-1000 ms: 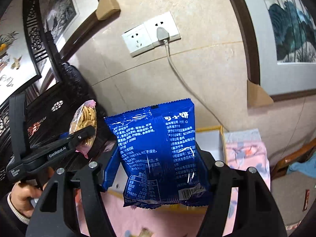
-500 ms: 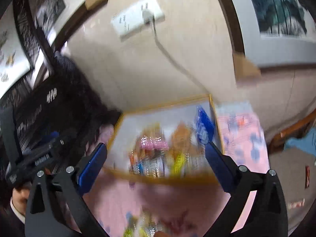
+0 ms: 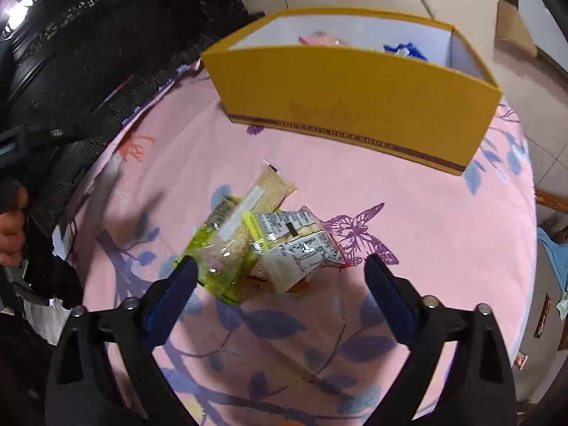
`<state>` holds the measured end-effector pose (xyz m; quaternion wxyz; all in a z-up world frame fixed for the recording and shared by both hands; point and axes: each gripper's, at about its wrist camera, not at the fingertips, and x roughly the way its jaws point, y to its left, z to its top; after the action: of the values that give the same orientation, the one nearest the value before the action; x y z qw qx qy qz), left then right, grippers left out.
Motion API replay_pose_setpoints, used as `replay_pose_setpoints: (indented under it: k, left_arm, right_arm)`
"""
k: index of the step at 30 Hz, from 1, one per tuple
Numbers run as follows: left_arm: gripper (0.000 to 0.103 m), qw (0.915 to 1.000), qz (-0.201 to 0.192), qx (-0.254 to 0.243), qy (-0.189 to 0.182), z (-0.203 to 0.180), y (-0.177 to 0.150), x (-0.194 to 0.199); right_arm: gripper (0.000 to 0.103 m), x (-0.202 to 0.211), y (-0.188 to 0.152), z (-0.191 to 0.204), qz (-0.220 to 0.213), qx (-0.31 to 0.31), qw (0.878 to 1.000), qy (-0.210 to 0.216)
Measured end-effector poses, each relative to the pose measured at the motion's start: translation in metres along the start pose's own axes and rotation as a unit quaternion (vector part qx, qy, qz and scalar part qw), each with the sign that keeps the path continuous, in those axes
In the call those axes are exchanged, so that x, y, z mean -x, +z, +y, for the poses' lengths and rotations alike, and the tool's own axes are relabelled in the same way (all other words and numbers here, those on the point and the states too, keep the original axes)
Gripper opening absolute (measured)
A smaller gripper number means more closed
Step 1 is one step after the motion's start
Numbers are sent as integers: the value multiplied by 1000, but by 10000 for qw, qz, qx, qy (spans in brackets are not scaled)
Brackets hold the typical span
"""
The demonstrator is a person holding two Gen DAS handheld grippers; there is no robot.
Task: Organize snacks
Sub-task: 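Move both tools back toward the remaining snacks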
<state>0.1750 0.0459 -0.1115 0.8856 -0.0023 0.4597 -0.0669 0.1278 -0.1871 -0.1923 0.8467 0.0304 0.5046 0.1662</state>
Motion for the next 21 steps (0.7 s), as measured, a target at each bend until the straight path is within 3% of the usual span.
replay_pose_setpoints:
  k: [3,12,17,21]
  left_arm:
    - [101,9998,-23,172,1,7,0,3]
    - [101,9993,50,371,83,21,-2,2]
    - [101,9992,139,353,119,19,-2,-4]
    - [101,9992,193,317,111,17,-2,-9]
  right_arm:
    - [87,-18,4,-7,248,158,9996,-49]
    - [86,-50,14,-15,802,491,9950,332]
    - [74,-63,17,-24,899,282,9933,665]
    - [54,-60,16,-38,810,-130,9928,877]
